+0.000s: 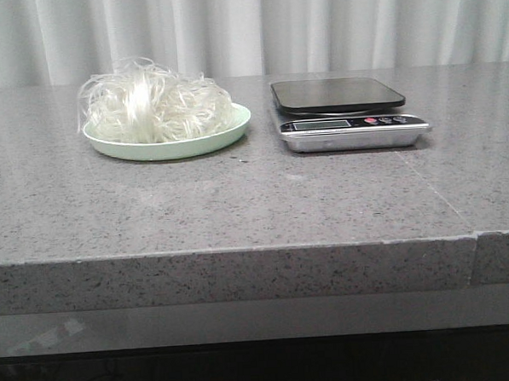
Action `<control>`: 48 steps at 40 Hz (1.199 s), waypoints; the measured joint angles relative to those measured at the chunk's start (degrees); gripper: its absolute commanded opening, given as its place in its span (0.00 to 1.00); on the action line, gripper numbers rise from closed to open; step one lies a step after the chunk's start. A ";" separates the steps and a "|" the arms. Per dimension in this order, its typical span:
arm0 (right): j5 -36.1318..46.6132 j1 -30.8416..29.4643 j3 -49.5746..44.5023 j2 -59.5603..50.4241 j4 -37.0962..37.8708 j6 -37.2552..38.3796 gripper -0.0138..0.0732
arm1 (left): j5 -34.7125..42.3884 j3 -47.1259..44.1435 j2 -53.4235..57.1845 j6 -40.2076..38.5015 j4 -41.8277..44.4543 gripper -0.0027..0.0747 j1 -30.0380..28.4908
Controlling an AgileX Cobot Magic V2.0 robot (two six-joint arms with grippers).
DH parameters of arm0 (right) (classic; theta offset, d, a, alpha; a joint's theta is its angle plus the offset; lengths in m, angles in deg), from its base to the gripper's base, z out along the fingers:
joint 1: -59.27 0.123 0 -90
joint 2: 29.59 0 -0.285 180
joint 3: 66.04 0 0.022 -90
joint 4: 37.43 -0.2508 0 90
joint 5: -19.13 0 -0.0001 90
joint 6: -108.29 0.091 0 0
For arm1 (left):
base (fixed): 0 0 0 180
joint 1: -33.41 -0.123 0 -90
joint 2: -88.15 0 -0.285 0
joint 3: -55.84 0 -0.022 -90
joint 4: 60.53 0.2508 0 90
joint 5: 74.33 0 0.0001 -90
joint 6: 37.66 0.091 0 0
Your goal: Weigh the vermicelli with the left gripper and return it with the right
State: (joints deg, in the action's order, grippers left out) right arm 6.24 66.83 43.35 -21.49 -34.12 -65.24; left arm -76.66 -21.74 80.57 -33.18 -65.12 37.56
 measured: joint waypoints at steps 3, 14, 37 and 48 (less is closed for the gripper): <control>2.92 -2.92 -3.32 -0.86 -0.24 0.00 0.38 | 0.00 0.00 0.00 0.00 0.00 0.24 0.00; 10.21 -5.20 -8.05 -0.97 -1.15 0.05 0.38 | 0.00 0.00 0.00 0.00 0.00 0.24 0.00; 12.27 -5.20 -8.05 -0.97 -4.22 -2.28 0.38 | 0.00 0.00 0.00 0.00 0.00 0.24 0.00; 12.48 -5.20 -8.05 -0.97 -6.91 -4.33 0.38 | 0.00 0.00 0.00 0.00 0.00 0.24 0.00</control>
State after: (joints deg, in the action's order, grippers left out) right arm 18.72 61.64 35.30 -22.46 -41.02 -69.57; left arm -76.66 -21.74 80.57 -33.18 -65.12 37.56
